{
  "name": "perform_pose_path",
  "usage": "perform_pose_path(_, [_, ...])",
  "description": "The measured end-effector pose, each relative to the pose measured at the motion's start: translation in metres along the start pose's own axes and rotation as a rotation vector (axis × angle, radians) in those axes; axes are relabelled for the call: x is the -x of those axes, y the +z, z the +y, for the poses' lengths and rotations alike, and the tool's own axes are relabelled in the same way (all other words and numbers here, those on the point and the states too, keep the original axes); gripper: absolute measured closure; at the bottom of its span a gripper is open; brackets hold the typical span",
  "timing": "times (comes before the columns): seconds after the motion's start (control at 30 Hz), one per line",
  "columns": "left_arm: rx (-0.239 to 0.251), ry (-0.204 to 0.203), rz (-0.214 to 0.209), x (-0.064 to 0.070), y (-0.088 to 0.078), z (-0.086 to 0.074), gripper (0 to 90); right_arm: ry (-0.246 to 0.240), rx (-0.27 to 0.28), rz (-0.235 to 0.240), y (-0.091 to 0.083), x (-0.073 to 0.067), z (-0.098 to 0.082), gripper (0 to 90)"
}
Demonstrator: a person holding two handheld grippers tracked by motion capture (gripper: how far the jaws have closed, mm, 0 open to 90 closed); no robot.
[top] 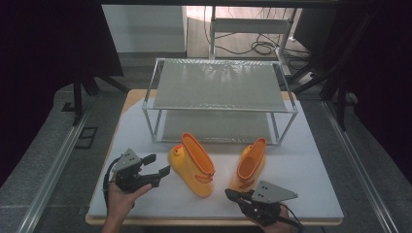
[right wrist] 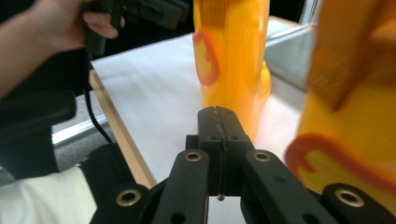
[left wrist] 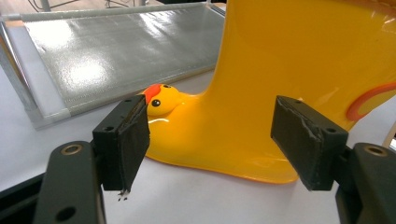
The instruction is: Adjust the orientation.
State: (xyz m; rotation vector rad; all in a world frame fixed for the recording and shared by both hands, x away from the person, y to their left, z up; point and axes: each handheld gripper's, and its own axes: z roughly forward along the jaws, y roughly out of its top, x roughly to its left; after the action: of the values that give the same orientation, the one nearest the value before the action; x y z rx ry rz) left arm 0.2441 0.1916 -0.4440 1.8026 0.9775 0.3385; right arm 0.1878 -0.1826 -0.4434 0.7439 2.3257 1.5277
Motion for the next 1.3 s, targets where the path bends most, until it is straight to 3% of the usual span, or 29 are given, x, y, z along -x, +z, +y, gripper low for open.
perform_pose_path(0.13, [-0.003,-0.003,0.002,-0.001,0.001,-0.001,27.8,0.009,-0.010,-0.026,0.017,-0.005,-0.009,89.6])
perform_pose_path(0.37, [0.003,-0.004,-0.002,-0.001,-0.001,0.000,27.8,-0.019,0.003,-0.092,0.042,-0.017,-0.015,89.6])
perform_pose_path(0.5, [-0.012,0.030,0.031,0.002,0.000,0.001,27.7,-0.018,0.000,-0.114,0.052,-0.019,-0.019,89.6])
perform_pose_path(0.93, [-0.006,0.024,0.012,0.001,0.000,0.001,27.8,-0.002,-0.041,-0.284,0.077,-0.017,-0.034,89.6])
perform_pose_path(1.13, [0.000,0.019,0.011,0.001,-0.002,0.001,27.8,-0.013,-0.068,-0.308,0.084,-0.020,-0.035,89.7])
perform_pose_path(1.3, [0.002,0.015,0.011,0.000,-0.002,0.001,27.9,-0.001,-0.067,-0.298,0.086,-0.021,-0.035,89.7])
